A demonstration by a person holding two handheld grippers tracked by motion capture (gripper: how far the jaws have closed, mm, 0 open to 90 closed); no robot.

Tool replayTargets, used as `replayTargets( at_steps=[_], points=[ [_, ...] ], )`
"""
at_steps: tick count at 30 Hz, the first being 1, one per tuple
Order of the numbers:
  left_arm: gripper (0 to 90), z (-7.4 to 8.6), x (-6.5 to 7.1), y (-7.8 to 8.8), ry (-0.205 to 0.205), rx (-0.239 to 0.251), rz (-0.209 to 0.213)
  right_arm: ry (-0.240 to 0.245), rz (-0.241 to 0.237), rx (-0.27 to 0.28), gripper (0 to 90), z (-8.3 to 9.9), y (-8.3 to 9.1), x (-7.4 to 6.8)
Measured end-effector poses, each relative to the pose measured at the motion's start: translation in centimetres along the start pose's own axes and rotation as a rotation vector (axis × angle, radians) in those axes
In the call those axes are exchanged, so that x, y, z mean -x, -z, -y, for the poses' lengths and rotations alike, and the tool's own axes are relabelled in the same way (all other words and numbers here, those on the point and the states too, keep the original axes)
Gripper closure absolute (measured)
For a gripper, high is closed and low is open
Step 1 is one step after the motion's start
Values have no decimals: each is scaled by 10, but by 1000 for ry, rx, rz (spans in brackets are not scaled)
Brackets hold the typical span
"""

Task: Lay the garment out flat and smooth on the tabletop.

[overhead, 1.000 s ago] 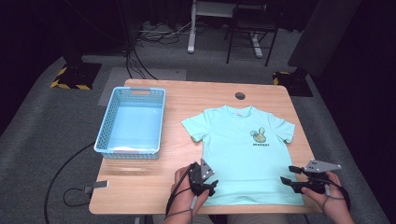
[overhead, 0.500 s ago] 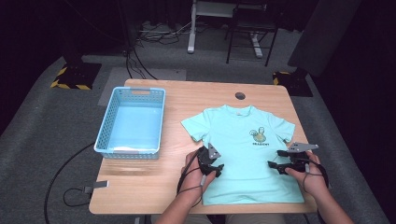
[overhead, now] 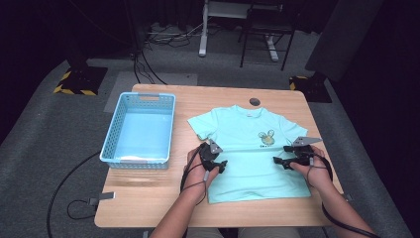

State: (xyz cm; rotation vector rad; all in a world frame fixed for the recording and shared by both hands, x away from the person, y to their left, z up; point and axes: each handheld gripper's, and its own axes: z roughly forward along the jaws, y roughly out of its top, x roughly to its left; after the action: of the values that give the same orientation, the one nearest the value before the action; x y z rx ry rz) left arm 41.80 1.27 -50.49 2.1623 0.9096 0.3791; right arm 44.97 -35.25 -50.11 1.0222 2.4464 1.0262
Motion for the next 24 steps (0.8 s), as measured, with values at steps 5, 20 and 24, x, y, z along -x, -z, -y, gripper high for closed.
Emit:
replayTargets(
  at_steps=[5,20,24],
  points=[
    [371,-6,-17,-6,14,0,-18,-3,2,28,237,-14,-18,12],
    [354,1,9,4,-25,-11,7,-10,11,-35,225,6,10,1],
    [349,4,18,16,-29,7,5,-14,11,-51,212,13,22,-2]
  ],
)
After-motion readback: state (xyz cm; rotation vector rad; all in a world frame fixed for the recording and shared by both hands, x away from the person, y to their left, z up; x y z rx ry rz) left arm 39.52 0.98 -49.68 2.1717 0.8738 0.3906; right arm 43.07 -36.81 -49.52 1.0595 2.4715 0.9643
